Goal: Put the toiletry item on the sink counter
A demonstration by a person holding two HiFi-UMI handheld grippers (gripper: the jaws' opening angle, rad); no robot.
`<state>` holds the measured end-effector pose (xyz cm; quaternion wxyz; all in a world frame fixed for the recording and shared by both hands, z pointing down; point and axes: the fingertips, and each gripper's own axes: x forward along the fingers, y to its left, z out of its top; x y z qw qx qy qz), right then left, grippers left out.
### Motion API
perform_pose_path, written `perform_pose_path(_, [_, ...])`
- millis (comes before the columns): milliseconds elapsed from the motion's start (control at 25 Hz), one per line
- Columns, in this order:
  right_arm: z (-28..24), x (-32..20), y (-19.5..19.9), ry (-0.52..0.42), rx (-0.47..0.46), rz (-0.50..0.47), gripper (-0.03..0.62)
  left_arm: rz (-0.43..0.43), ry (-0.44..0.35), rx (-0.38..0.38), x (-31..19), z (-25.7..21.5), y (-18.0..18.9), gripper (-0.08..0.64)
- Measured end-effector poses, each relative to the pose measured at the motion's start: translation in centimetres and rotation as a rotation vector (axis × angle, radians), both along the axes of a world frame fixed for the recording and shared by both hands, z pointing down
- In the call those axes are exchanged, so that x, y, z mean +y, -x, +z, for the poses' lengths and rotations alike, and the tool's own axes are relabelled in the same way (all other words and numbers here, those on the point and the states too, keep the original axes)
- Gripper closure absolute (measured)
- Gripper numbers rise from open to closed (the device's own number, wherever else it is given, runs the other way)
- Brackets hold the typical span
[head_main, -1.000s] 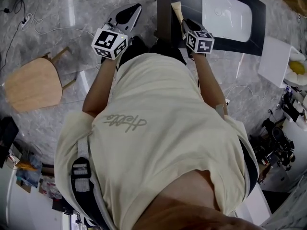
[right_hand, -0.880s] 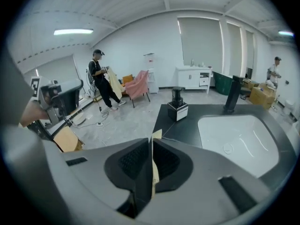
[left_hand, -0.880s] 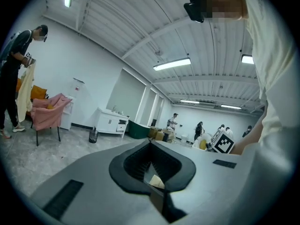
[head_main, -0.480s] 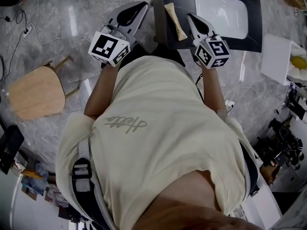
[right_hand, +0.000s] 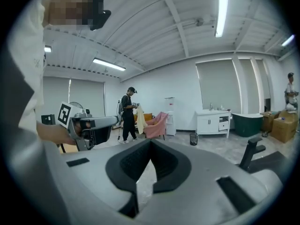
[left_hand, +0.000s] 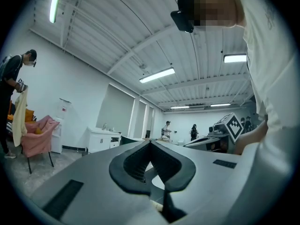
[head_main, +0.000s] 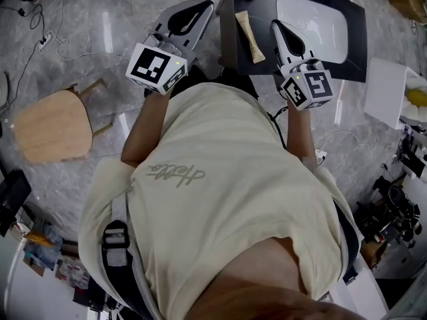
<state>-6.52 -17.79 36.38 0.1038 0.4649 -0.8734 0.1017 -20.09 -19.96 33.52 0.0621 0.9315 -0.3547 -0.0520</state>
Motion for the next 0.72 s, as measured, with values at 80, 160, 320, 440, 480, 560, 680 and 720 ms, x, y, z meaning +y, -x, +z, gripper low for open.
perform_pose_path(80, [-0.5,0.1,0.3,-0.019,0.016,-0.012,0.597,0.001,-0.007,-0.033,0.2,-0.1,0.2,0.557])
perform_pose_path(160, [-0.8,0.3,0.9,-0.024,0.04,-0.029,0.597,-0.004,0.012,-0.06,0.5,0.4,0.7,0.557])
perform_pose_path(320, [-2.1,0.6,2.2,-0.048,0.029,-0.055,0.597,-0.023,0.025,-0.071,0.8,0.2,1.5,0.557])
perform_pose_path(440, [-3.0,0.8,2.4,-0.072,0.016,-0.054,0.597,-0.026,0.008,-0.071,0.9,-0.5,1.5,0.557])
perform_pose_path(480, [-3.2,0.9,2.5,-0.077,0.012,-0.051,0.597,-0.024,0.01,-0.075,0.9,-0.5,1.5,0.557])
perform_pose_path(560, [-3.6,0.9,2.7,-0.083,0.003,-0.047,0.597,-0.023,0.017,-0.082,0.8,-0.4,1.6,0.557])
perform_pose_path(680, [-3.9,0.8,3.1,-0.102,0.011,-0.061,0.598,-0.031,0.028,-0.085,0.7,-0.2,2.1,0.557])
perform_pose_path(720, [-4.0,0.9,3.3,-0.106,0.018,-0.068,0.598,-0.034,0.031,-0.084,0.7,-0.2,2.2,0.557])
